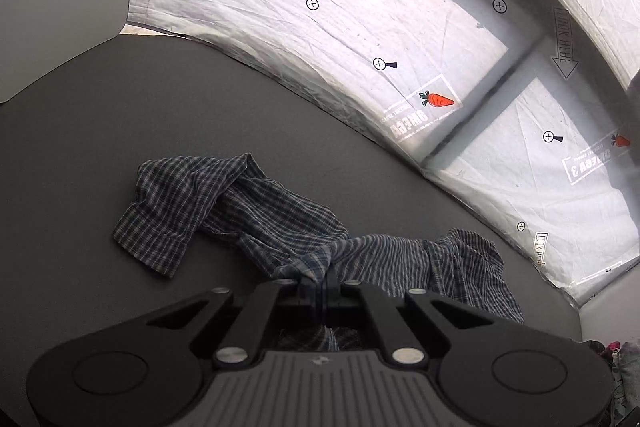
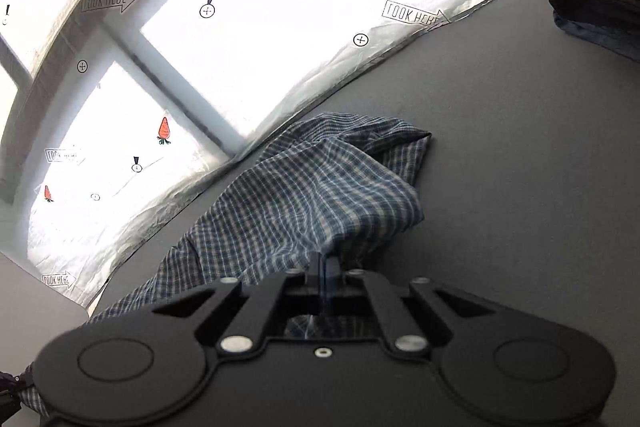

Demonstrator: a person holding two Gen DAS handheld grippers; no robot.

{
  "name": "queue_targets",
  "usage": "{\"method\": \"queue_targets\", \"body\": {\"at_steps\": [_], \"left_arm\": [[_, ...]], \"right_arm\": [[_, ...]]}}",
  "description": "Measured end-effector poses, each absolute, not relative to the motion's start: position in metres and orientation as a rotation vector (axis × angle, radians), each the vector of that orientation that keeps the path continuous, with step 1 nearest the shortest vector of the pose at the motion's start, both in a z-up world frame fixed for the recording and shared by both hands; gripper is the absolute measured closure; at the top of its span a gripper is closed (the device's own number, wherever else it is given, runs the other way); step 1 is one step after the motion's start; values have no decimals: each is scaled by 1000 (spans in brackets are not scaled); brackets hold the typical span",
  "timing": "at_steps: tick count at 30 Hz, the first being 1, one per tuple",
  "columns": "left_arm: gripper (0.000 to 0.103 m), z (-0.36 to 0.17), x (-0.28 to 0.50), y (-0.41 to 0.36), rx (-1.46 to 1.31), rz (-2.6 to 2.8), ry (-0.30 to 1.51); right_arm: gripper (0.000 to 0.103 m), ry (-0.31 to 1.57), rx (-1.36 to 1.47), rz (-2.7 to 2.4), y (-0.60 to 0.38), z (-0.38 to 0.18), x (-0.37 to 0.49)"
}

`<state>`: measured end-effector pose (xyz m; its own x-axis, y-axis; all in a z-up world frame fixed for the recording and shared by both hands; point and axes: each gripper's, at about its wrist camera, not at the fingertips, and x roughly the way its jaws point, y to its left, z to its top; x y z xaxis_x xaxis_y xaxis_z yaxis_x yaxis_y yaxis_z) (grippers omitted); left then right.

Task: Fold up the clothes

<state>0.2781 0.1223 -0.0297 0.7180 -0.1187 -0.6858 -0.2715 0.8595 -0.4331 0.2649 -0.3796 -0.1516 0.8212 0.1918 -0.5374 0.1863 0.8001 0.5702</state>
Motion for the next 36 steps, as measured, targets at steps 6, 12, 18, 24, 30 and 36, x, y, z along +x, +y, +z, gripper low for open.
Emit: {"method": "queue_targets", "body": {"at_steps": [6, 12, 18, 24, 30, 36], "left_arm": [[100, 29, 255, 129, -546, 23, 664], [99, -16, 251, 114, -438, 69, 880], [93, -102, 245, 88, -190, 158, 1192], [69, -92, 251, 92, -286, 135, 1095], [16, -65, 275, 83, -233, 179, 902], [3, -84, 318, 88, -338, 187, 913]], "right_arm": [[102, 425, 674, 31, -390, -33, 185], [102, 575, 540, -77, -379, -33, 155], [97, 951, 309, -234, -351, -125, 166], [60, 844, 362, -209, -364, -112, 178], [38, 775, 285, -114, -357, -101, 229], [13, 738, 206, 8, -333, -108, 300]]}}
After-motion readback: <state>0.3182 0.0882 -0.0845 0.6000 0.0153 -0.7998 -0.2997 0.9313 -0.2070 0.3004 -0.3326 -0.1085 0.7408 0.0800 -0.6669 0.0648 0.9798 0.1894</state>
